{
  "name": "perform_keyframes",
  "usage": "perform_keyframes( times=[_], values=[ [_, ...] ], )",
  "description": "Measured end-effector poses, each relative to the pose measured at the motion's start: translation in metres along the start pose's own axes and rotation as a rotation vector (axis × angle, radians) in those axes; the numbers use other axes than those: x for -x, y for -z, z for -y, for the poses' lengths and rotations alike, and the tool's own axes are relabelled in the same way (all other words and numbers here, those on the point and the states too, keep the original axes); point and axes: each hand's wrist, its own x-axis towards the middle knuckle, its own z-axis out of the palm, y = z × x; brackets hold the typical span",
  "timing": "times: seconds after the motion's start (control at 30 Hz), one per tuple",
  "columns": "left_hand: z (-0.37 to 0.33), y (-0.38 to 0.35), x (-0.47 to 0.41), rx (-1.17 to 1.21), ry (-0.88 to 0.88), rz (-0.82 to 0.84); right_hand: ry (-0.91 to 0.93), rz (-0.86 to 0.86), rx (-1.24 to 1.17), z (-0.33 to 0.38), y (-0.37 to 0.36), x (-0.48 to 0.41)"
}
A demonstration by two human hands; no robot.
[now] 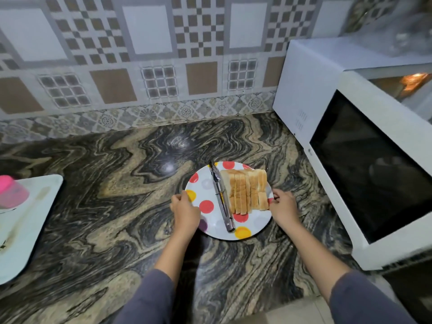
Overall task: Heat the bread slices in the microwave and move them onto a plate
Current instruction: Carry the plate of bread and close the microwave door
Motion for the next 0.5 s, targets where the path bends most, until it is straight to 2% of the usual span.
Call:
perform_keyframes(
  times=[0.1, 0.23, 0.33, 0.5],
  values=[
    [-0.016, 0.003, 0.0, 0.038, -0.025, -0.064, 0.068, -0.038, -0.013, 0.012, 0.017, 0.011],
    [-0.071, 0.001, -0.015, 0.15, -0.233, -0.128, 0.307, -0.228, -0.069, 0.042, 0.065, 0.031],
    [-0.133, -0.015, -0.01, 0.283, -0.432, -0.046, 0.456, -0.436, 0.003, 0.058, 0.109, 0.046],
    [-0.225, -0.058, 0.024, 0.457, -0.749, 0.167, 0.545, -0.827, 0.216, 0.063, 0.176, 0.074]
  ],
)
